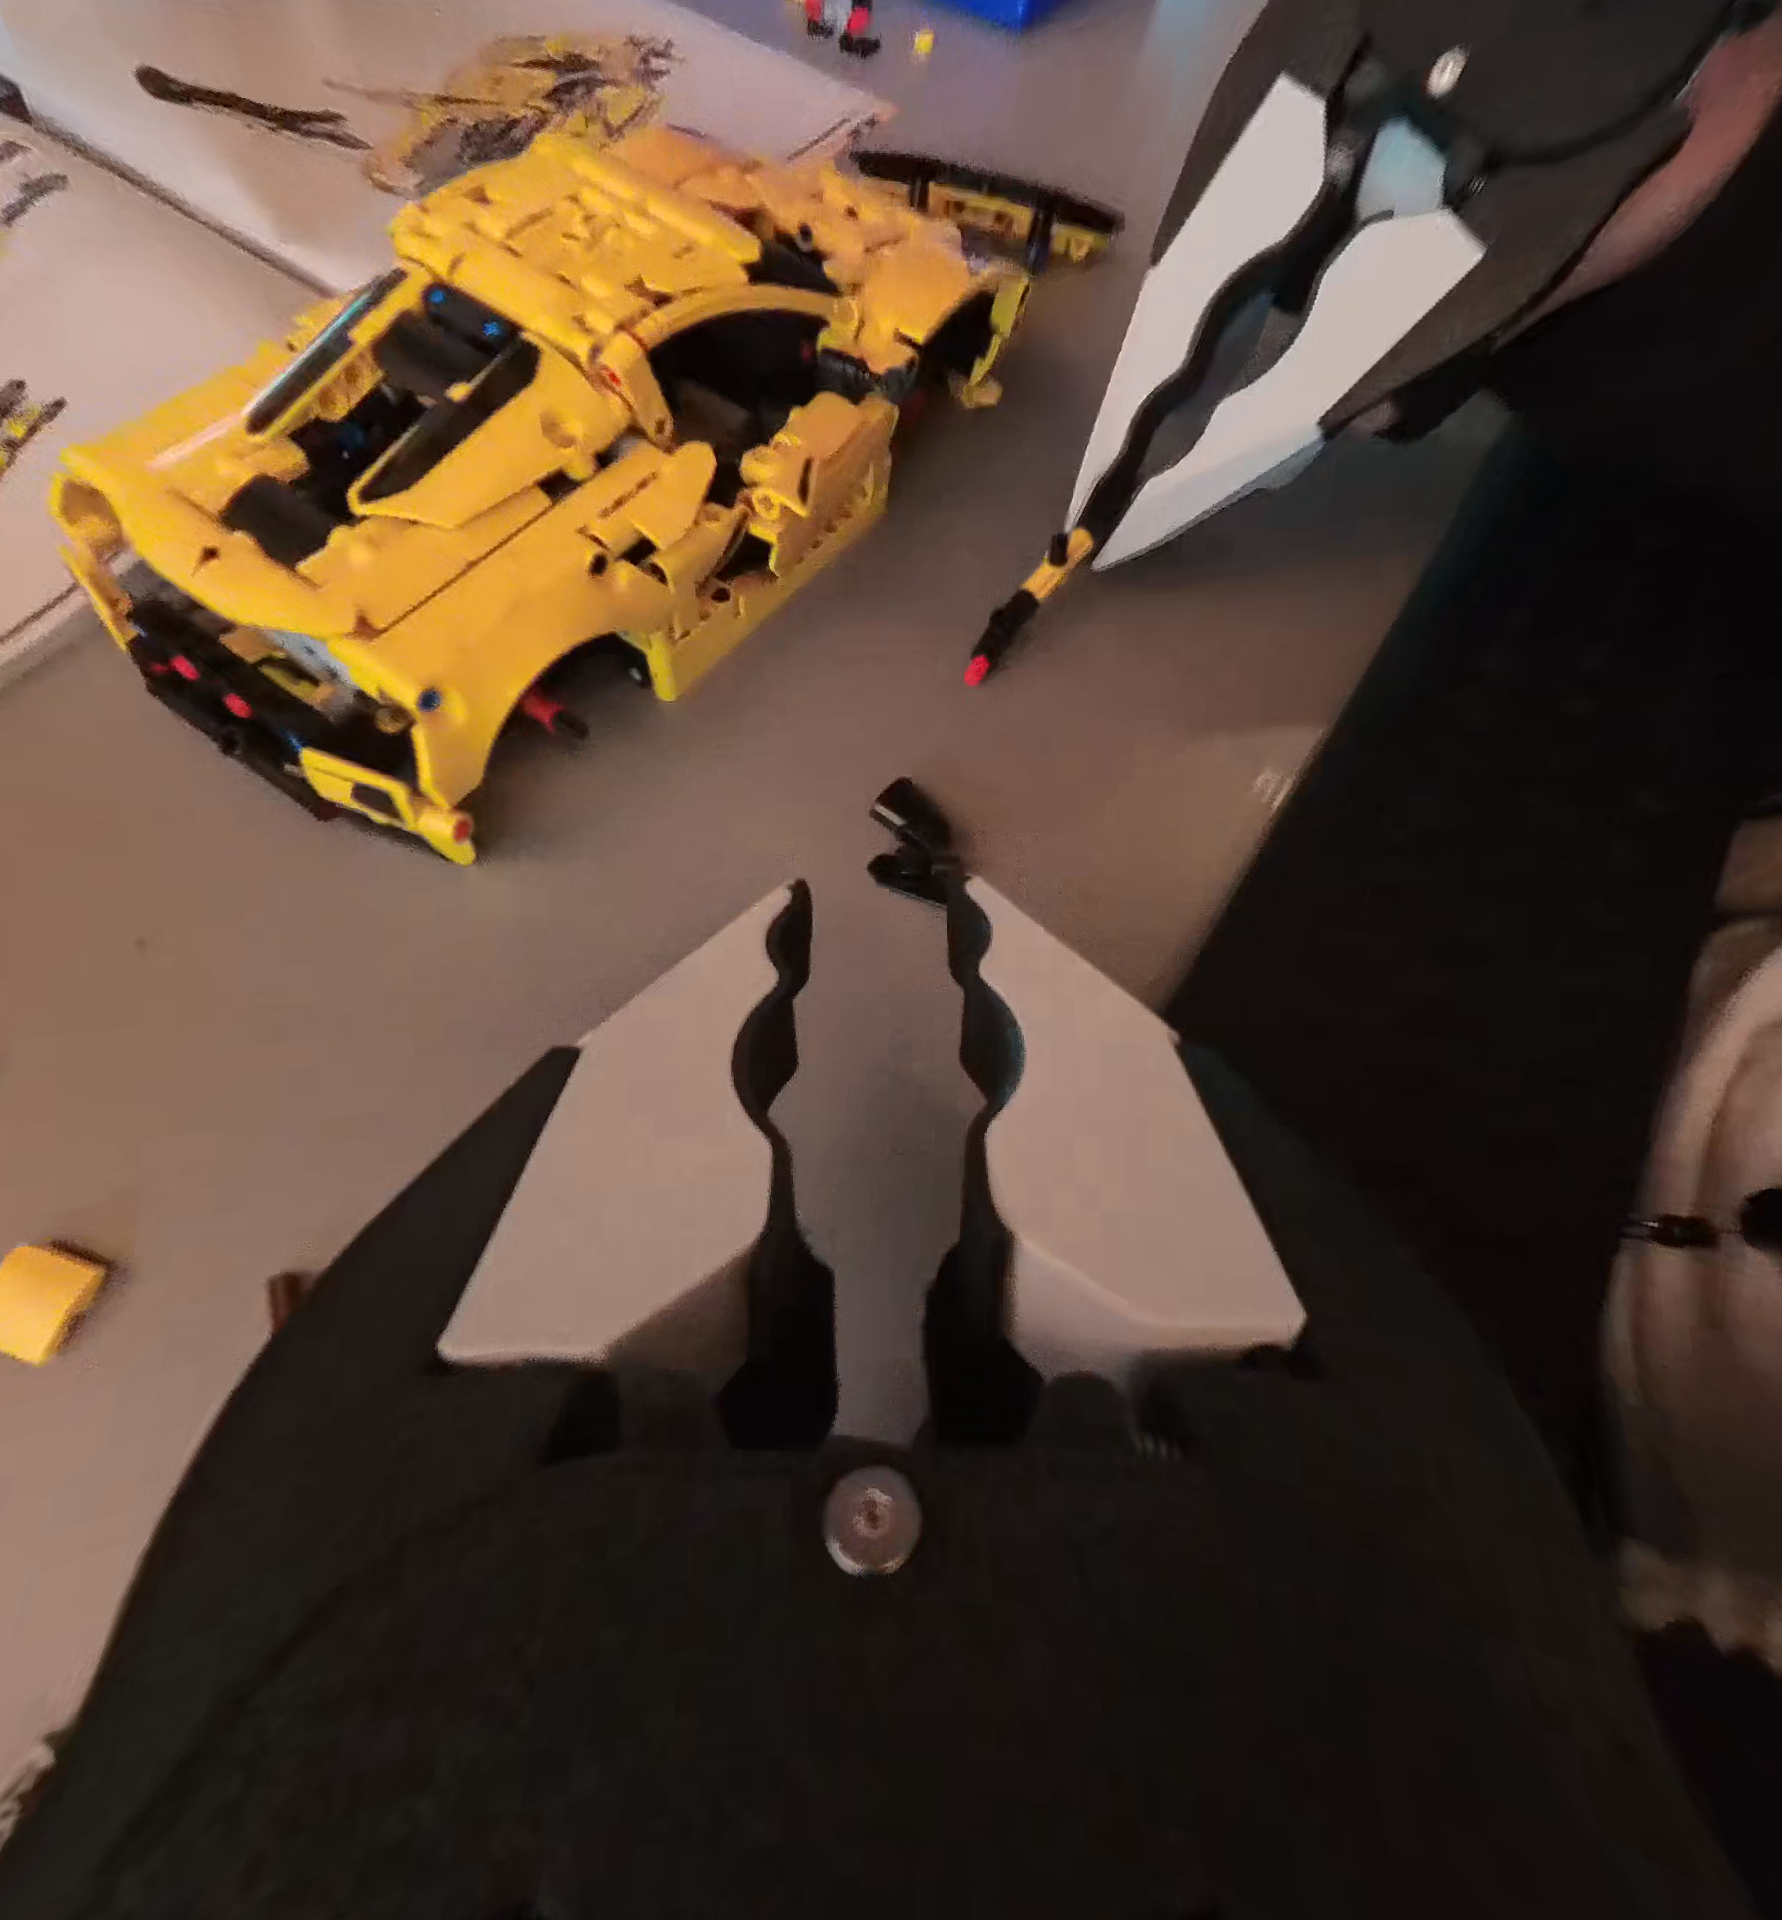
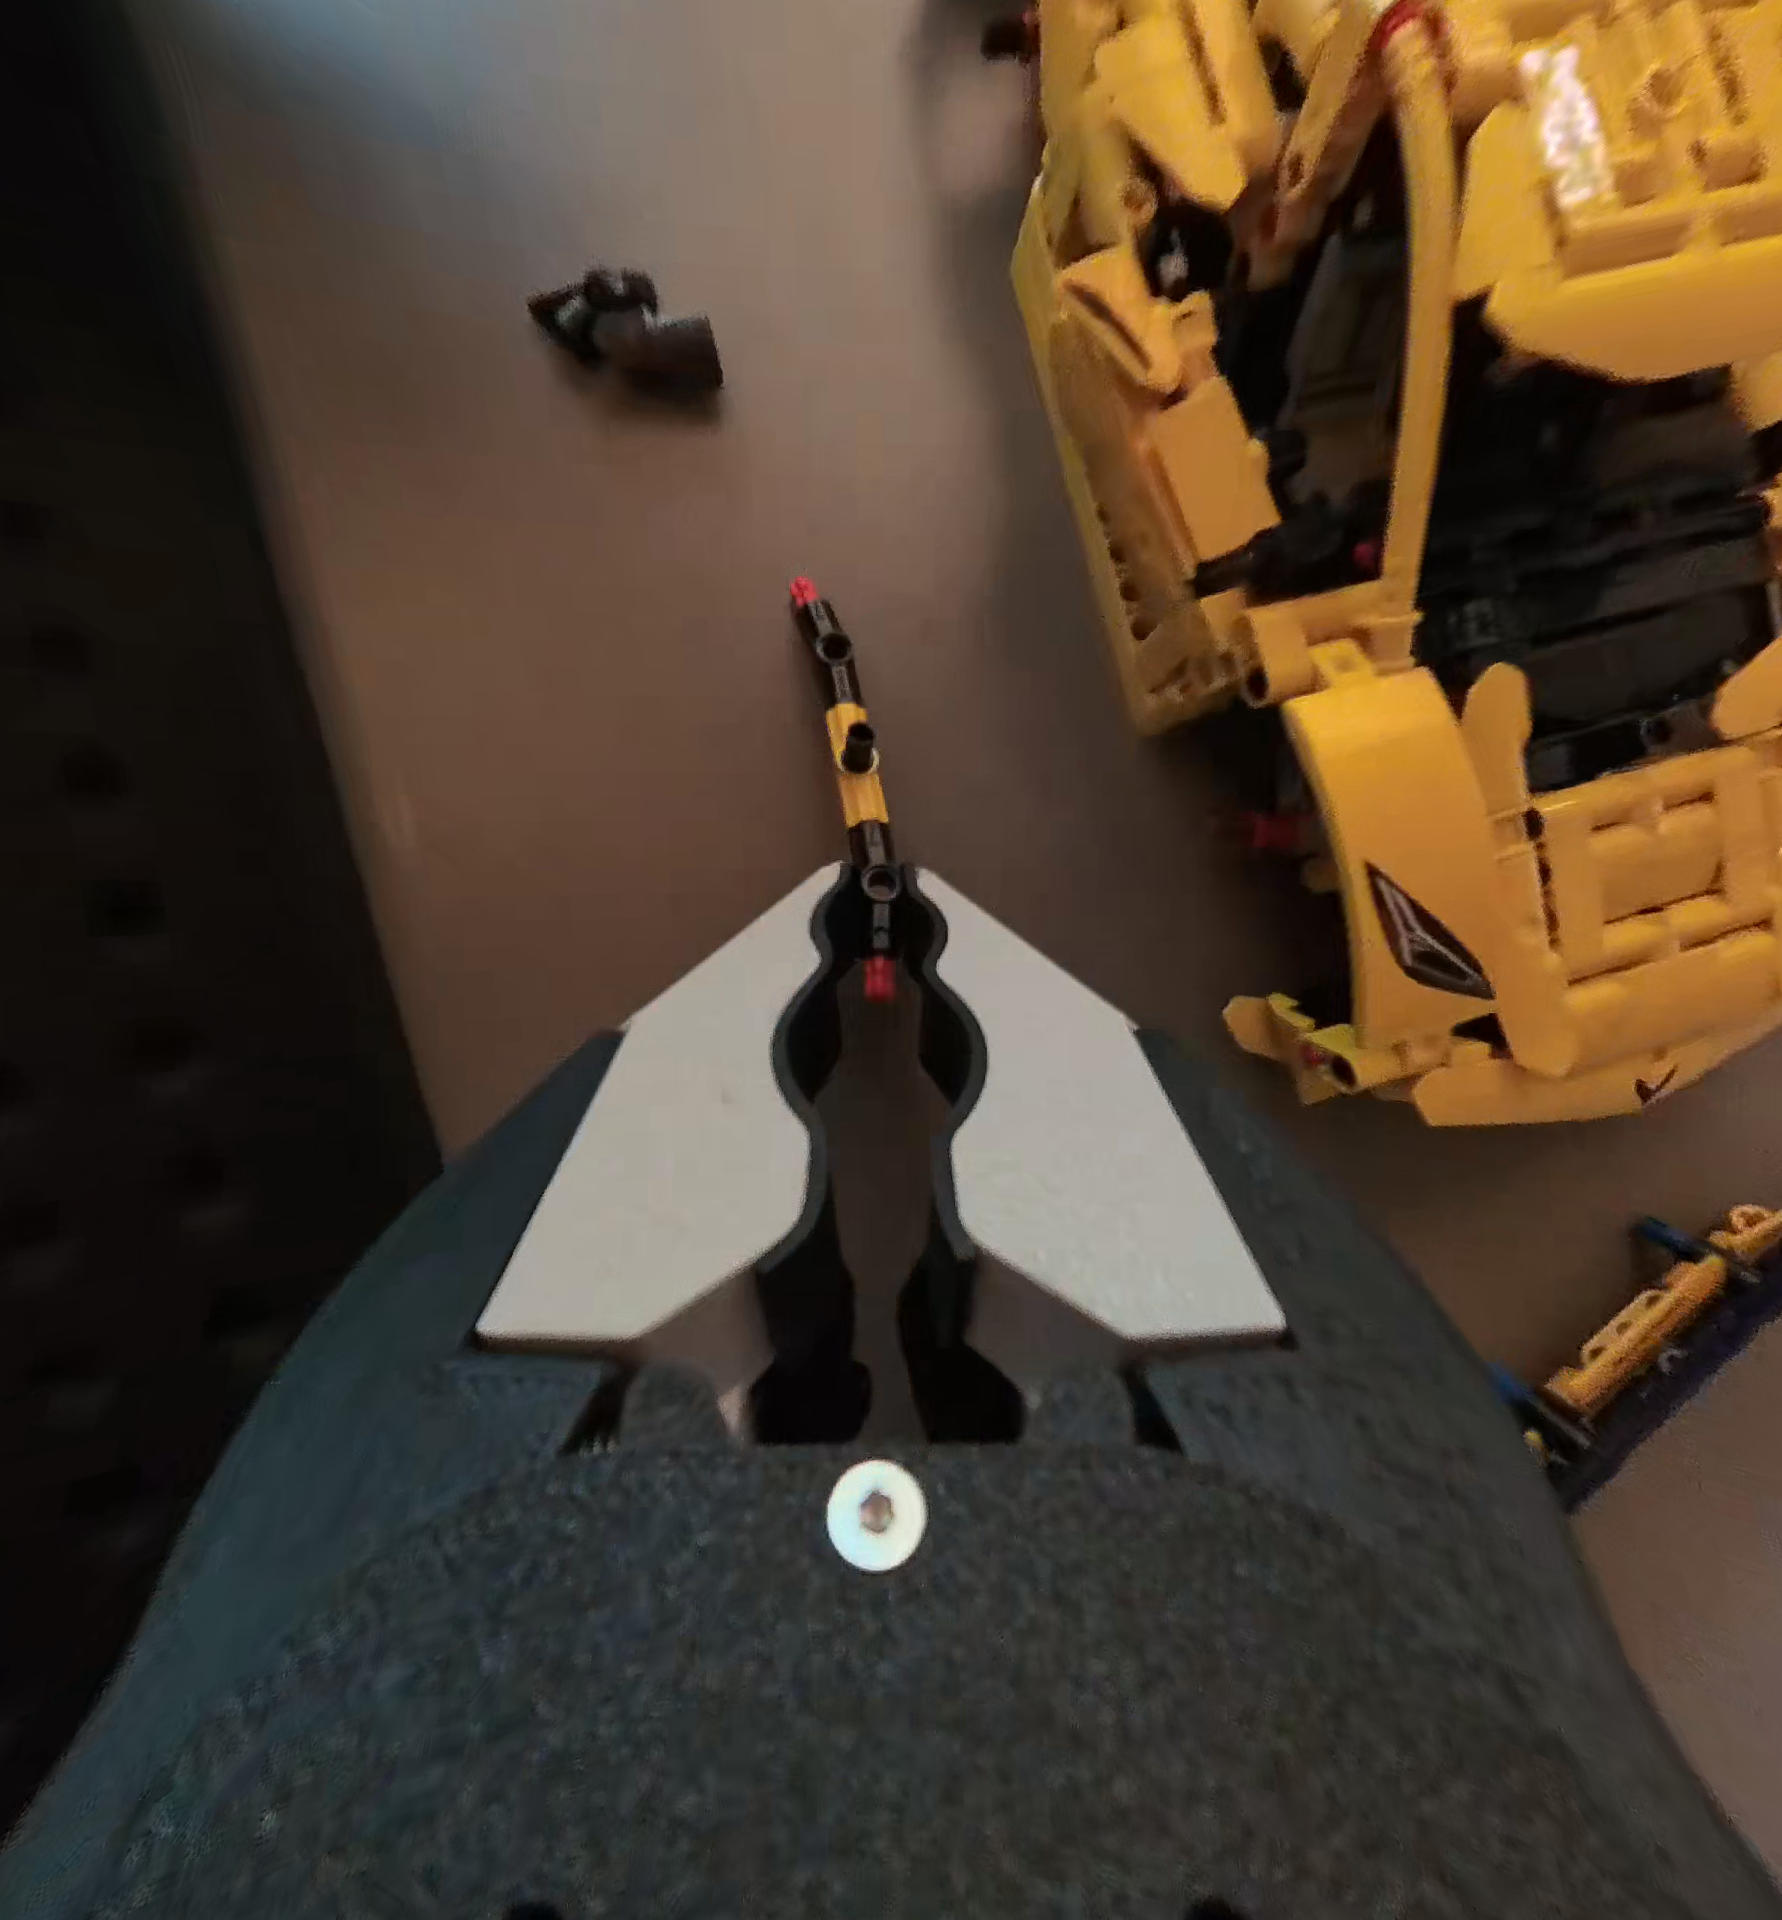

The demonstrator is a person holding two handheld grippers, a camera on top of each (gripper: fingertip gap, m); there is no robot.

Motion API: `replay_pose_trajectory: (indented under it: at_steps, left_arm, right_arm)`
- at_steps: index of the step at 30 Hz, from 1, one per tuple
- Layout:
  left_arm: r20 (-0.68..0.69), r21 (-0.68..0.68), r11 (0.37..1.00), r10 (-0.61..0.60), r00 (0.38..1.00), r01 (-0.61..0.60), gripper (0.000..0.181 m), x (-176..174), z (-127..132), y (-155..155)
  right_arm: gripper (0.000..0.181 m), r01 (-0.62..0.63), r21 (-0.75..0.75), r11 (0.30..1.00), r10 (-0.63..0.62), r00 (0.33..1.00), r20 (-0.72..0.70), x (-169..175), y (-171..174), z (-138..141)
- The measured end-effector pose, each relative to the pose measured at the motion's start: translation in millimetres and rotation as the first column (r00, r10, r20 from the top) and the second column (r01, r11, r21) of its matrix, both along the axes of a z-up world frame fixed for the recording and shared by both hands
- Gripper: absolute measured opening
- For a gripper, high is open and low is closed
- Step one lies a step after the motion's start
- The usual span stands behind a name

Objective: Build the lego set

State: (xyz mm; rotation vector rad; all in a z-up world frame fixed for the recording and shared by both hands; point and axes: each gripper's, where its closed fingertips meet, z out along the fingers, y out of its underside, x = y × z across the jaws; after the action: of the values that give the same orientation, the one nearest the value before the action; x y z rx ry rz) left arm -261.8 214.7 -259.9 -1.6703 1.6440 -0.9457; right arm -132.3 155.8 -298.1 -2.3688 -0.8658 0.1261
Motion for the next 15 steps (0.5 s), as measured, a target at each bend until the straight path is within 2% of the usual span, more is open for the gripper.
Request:
replay_pose_trajectory:
  at_steps: [3,5,8,13,15]
  left_arm:
    - [-0.094,0.091,0.993,-0.066,0.993,0.075,0.028,8,-15,-12]
    - [-0.13,0.097,0.989,-0.098,0.987,0.111,0.028,13,-21,-16]
    - [-0.161,0.084,0.989,-0.104,0.982,0.118,0.031,20,-27,-12]
    - [-0.2,0.09,0.983,-0.139,0.97,0.159,0.032,26,-39,-12]
    - [-0.19,0.077,0.98,-0.164,0.968,0.182,0.025,28,-39,-16]
  right_arm:
    - [0.008,-0.007,0.004,1.0,0.007,1.0,0.021,-2,0,-4]
    - [0.009,0.0,-0.002,1.0,0.0,1.0,-0.002,-2,0,-4]
    - [0.023,0.009,0.003,1.0,-0.009,0.996,-0.089,-6,1,3]
    - [0.025,0.116,0.201,0.973,-0.062,0.965,-0.256,-3,27,50]
    - [0.023,0.147,0.268,0.952,-0.061,0.95,-0.307,-3,34,69]
